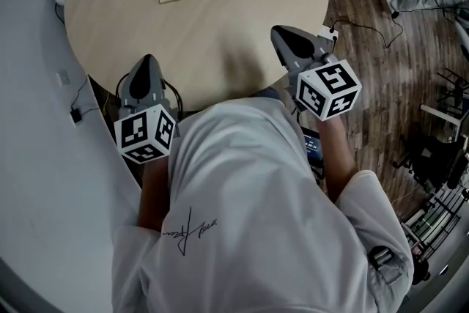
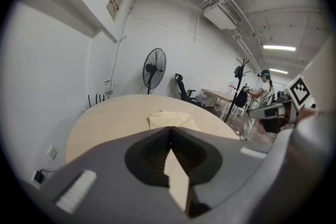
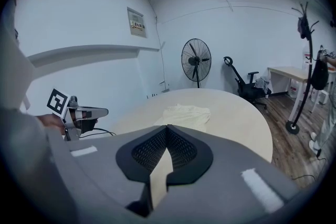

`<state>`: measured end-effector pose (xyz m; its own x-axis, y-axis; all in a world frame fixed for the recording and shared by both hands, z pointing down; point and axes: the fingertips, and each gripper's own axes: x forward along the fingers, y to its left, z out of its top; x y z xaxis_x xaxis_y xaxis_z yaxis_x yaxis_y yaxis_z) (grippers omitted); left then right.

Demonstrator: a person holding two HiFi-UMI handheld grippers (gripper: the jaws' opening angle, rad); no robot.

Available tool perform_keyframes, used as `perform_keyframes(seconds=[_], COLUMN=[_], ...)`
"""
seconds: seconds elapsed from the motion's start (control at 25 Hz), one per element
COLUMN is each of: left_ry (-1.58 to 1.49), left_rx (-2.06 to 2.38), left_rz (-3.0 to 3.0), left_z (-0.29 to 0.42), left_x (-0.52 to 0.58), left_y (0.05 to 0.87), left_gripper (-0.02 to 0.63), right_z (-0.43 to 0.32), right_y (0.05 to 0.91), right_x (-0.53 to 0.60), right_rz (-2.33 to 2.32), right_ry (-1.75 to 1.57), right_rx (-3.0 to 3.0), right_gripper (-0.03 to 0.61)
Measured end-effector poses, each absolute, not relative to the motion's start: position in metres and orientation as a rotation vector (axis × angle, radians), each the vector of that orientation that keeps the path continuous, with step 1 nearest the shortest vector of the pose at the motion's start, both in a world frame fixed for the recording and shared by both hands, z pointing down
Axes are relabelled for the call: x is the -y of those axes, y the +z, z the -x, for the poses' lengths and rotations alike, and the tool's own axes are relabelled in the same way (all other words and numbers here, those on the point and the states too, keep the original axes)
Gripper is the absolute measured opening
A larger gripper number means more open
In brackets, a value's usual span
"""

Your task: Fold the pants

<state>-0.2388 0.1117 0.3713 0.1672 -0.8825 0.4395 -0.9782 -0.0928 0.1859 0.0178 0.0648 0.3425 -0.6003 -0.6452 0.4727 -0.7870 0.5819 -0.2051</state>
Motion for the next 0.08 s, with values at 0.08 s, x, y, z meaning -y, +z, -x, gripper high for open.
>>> perform_keyframes(seconds=[0.08], left_ry=[0.295], left_rx=[1.762], left_rz=[-2.007], left_z=[0.2423], left_x=[-0.1110], left_y=[0.3720], left_gripper=[0.035], right_z=[-0.0169], right_y=[0.3446], right_x=[-0.0659], right_rz=[-1.153], right_ry=[0.582], right_rx=[2.465], right_gripper=[0.000])
